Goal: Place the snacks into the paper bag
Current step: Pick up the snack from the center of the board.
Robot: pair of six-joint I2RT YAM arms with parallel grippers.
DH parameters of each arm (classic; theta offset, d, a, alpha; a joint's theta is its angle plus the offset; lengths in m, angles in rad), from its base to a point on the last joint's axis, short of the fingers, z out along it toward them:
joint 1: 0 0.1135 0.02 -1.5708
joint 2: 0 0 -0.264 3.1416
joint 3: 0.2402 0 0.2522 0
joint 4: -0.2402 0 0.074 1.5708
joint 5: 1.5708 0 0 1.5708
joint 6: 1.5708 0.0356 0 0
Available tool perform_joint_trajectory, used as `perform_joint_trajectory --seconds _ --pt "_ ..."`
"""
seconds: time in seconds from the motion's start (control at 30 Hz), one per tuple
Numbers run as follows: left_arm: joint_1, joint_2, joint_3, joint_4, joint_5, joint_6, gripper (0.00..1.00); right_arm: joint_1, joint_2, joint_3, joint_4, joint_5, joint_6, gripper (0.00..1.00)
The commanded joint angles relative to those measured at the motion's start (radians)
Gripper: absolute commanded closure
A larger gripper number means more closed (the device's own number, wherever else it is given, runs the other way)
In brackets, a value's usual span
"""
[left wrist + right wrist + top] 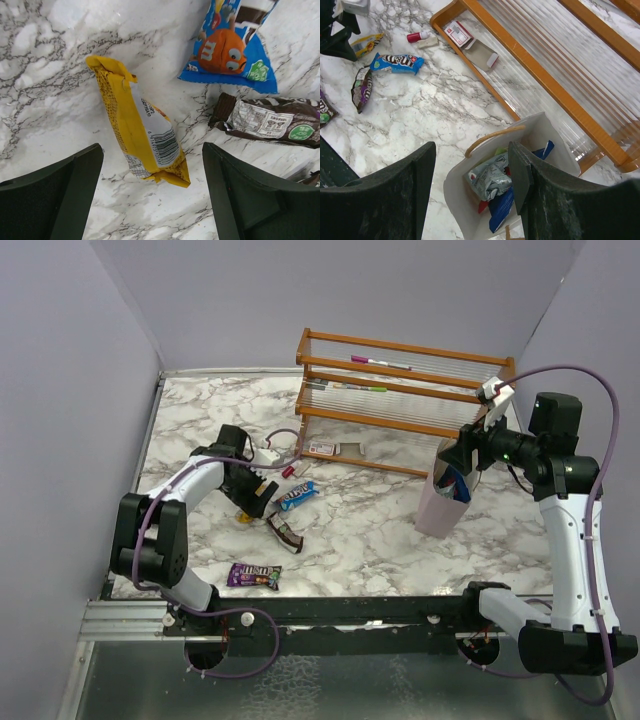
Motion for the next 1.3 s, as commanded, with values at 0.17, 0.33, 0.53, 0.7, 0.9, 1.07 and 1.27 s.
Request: perform_joint_trajectory --seconds 0.17,0.33,0.53,0.7,0.9,1.07,1.27 --pt "0.0 0.046 -0.035 0.038 -0.046 0.011 0.32 0.005 -0.023 -0.017 0.037 -0.006 0.004 0.4" --pt "0.0 0.051 -0.033 0.043 -0.034 0.017 0.47 0.005 -0.013 0.016 0.028 -0.007 -0.001 0.4" --pt "-0.007 0.015 -0.007 0.016 0.028 0.047 0.66 0.005 -0.039 0.025 0.107 -0.084 0.024 0.4" --pt "-0.014 -0.031 0.028 -0.004 0.059 0.063 0.74 0.005 -0.004 0.056 0.109 -0.161 0.036 0.4" --pt "-0.03 -0.085 0.123 -0.061 0.182 0.079 0.77 0.006 0.022 0.053 0.111 -0.246 0.012 0.4" --pt "-0.085 -0.12 0.243 -0.104 0.324 0.079 0.83 0.015 0.046 0.077 0.137 -0.361 0.0 0.4" --pt "-0.21 -0.127 0.369 -0.126 0.431 0.087 0.85 0.061 0.086 0.094 0.213 -0.467 0.026 0.4"
